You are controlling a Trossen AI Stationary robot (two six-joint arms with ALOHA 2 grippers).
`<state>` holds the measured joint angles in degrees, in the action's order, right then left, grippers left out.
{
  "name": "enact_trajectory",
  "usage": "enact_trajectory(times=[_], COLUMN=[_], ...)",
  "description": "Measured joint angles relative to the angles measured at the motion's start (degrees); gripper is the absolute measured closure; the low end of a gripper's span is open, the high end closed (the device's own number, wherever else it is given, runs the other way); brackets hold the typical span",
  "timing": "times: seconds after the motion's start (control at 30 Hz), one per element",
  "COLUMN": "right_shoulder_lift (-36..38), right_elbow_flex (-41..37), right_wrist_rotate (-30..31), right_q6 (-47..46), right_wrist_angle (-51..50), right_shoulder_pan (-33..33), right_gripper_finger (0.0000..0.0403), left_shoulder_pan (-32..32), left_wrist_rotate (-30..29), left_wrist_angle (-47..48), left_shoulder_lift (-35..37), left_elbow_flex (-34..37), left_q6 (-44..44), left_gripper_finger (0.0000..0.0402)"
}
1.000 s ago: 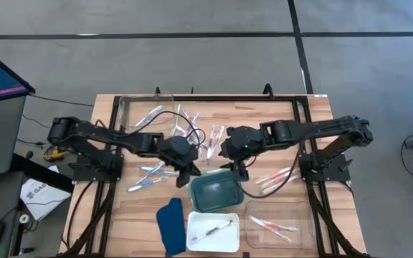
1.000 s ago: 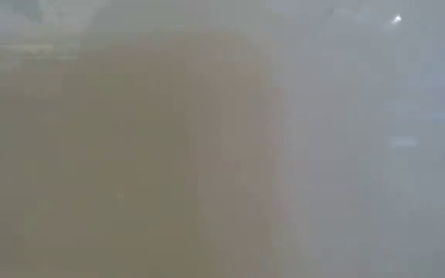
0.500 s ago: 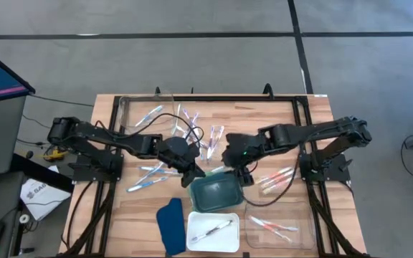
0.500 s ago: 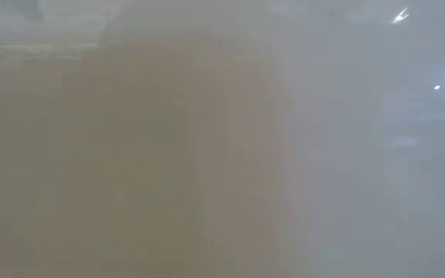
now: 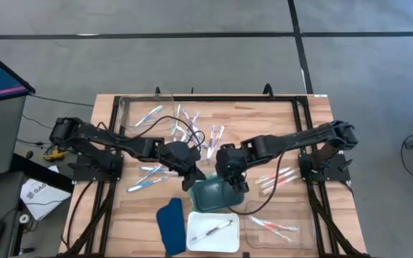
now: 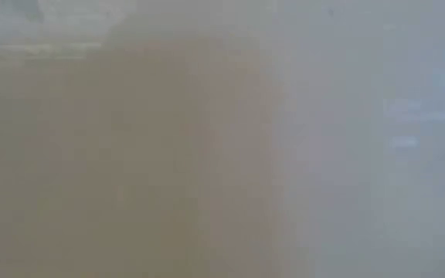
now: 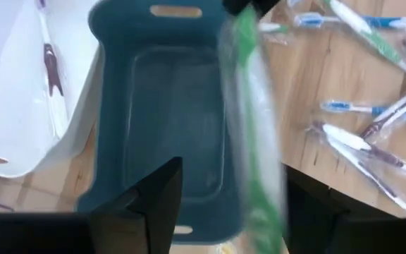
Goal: Pick & Place Toothbrushes
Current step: Put the green toothbrush into the green bin
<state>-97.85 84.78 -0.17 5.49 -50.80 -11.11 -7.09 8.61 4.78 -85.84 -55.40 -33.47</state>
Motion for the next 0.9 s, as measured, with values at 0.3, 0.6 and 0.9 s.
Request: enact_trajectory(times=[0.3, 0.6, 0.9], right_shoulder_lift=[0.01, 0.01, 0.01], right_elbow_flex=[0.01, 0.01, 0.01], right_wrist_rotate=[0.01, 0.16, 0.23], right_q6=[0.49, 0.49, 0.51], right_wrist_angle=[0.77, 1.34, 1.53], right_shoulder_pan=[-0.02, 0.0, 0.04], right_gripper_finger=[0.0219, 0.0258, 0.0344], left_shoulder_pan=[0.31, 0.31, 0.31], left_wrist_rotate=[0.25, -0.07, 0.01], left_wrist_angle=[-1.42, -1.34, -1.45], left_shoulder_lift=[-3.15, -2.8, -2.83], left_elbow_flex=[0.0, 0.0, 0.0], left_q6=[0.52, 0.65, 1.31], left_gripper_finger=[0.0395, 0.0395, 0.0395])
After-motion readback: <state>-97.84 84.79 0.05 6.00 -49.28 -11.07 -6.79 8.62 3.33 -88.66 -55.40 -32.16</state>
